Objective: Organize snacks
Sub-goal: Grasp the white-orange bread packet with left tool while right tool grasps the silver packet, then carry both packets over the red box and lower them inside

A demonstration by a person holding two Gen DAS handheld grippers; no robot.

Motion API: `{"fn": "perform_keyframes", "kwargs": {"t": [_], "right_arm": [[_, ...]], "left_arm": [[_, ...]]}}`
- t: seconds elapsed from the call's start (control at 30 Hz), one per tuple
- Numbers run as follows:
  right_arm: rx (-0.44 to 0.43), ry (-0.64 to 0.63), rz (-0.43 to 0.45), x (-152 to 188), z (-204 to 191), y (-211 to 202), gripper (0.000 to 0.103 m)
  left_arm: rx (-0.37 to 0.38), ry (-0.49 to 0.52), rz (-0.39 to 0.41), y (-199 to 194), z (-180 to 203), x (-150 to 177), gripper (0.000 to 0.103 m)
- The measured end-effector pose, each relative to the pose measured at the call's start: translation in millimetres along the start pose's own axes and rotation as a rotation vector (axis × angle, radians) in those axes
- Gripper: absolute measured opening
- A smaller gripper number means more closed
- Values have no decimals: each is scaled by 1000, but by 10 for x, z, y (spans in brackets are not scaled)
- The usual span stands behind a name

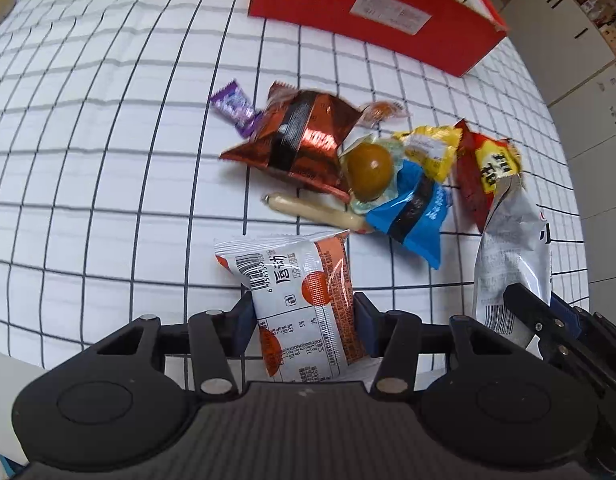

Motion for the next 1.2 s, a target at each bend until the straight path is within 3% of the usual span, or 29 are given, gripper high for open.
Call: {"fn": "perform_keyframes", "kwargs": {"t": [0.5,0.93,1.2], "right_arm": [[-59,18,140,-672,-40,-448,18],[-98,8,231,-1400,-3,-445,18],[-116,-6,258,-1825,37,-294,18]], "left_arm": [[-4,102,195,-602,351,-547,50],[6,153,326,-938,696,-1291,50],[-6,178,365,-969,835,-1751,50]]}}
Point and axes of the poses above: each gripper's, at about its wrist camera, not at the fingertips, and y roughly the way its jaws point, z to its right, x to its underside, the point moved 8 cm from there along y, roughly the way its jaws point, and after that the axes turned 1 degree about z, right-handed, at the moved point
